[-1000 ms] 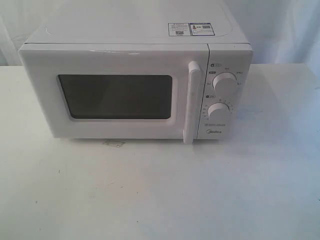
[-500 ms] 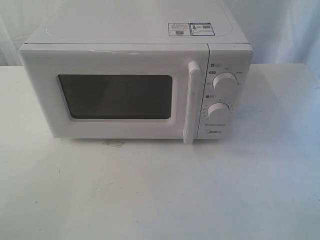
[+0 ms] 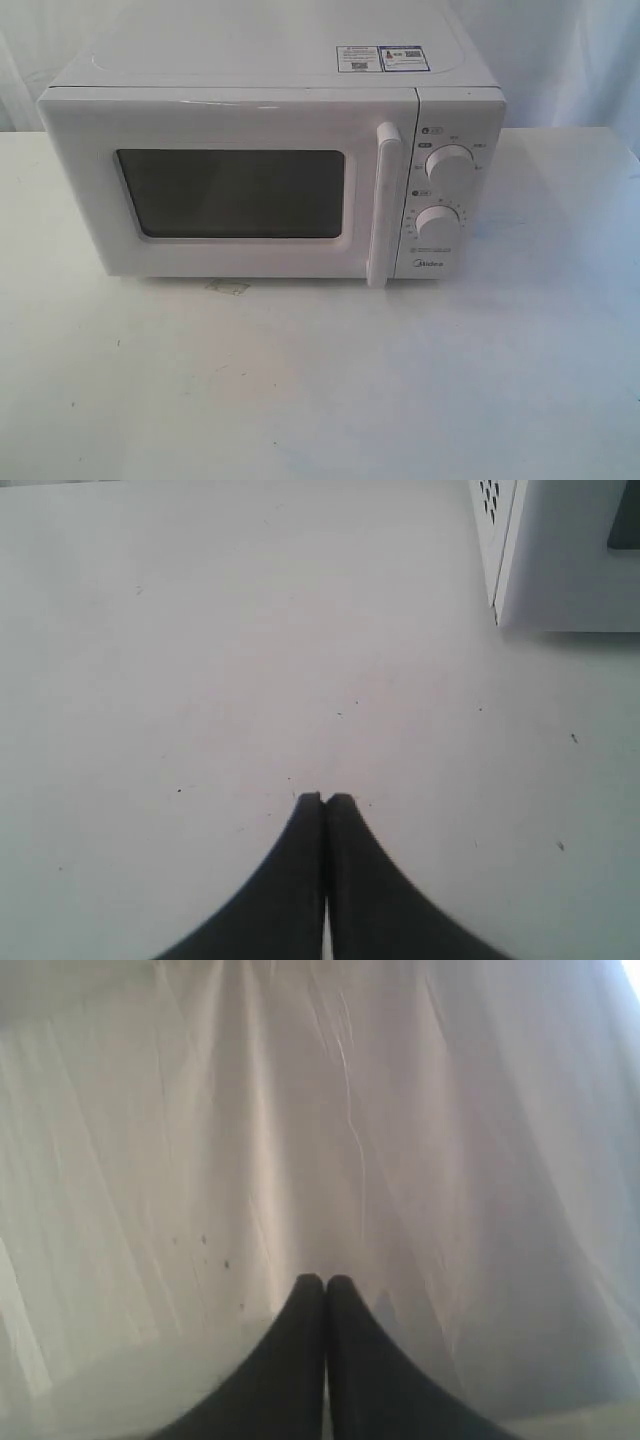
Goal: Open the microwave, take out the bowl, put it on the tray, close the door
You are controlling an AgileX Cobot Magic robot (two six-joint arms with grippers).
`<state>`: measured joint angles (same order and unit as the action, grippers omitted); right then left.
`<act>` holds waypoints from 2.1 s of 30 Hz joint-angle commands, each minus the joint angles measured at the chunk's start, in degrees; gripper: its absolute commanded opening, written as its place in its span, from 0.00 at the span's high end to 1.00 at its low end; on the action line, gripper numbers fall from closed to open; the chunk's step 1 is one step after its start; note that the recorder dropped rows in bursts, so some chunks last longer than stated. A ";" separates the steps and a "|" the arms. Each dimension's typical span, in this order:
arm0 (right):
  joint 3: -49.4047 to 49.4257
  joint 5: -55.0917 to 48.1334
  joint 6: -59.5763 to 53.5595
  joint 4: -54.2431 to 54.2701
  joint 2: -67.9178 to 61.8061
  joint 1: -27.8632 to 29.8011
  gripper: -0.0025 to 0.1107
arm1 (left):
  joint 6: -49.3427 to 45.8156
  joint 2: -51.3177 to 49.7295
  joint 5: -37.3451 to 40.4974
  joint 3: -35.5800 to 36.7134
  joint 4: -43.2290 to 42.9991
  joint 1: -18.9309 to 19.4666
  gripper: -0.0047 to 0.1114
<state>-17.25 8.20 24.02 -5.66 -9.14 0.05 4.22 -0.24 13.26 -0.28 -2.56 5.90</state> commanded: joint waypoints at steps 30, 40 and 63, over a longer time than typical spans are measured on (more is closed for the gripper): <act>-9.27 -14.29 -21.91 12.90 -39.75 -16.73 0.98 | 0.27 0.24 0.04 0.28 0.43 0.18 0.96; -11.73 -18.23 -47.96 37.25 -40.51 -18.30 0.98 | 0.27 0.24 0.04 0.28 0.43 0.18 0.96; -17.57 -34.17 -134.41 105.60 -66.88 -10.92 0.65 | 0.27 0.24 0.04 0.28 0.43 0.18 0.96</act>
<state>-34.24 -23.60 -108.21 99.33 -75.27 -11.27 4.22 -0.24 13.16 -0.28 -2.56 5.90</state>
